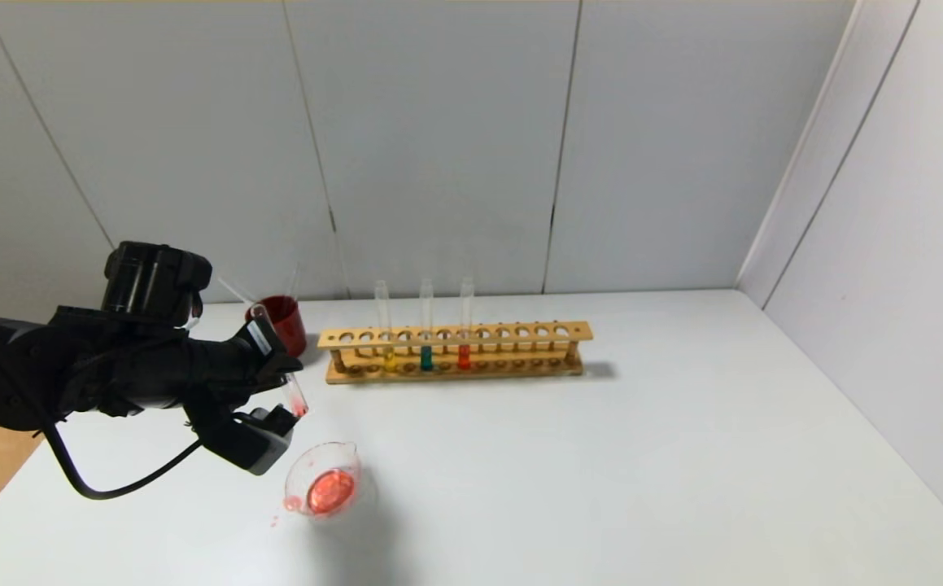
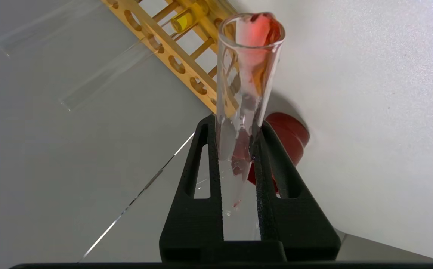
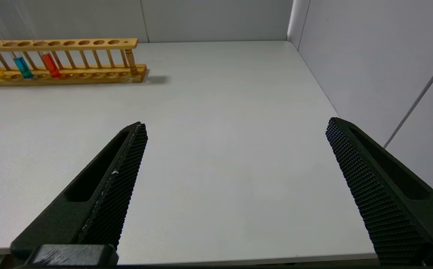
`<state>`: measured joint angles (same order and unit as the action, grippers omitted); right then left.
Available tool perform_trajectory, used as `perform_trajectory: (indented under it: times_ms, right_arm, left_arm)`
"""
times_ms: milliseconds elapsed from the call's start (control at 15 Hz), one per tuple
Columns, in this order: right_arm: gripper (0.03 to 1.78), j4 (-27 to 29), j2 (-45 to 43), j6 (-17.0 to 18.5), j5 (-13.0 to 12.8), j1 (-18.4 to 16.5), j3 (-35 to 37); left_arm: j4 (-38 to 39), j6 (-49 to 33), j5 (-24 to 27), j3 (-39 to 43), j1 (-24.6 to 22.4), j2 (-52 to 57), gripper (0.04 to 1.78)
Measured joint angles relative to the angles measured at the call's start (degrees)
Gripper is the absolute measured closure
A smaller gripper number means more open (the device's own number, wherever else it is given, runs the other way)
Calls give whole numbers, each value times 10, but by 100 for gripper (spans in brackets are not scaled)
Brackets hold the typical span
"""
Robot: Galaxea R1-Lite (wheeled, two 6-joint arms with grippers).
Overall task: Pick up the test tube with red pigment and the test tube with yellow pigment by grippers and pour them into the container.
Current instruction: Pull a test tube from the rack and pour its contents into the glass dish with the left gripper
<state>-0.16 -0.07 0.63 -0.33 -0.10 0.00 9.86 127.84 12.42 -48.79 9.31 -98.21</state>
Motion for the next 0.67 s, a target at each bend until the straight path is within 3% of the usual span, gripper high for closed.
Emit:
perform_trajectory:
  times_ms: [667]
  right_arm:
    - [6, 0, 0, 0, 0, 0, 0]
  left_arm:
    - [66, 28, -4, 29, 4, 0, 152]
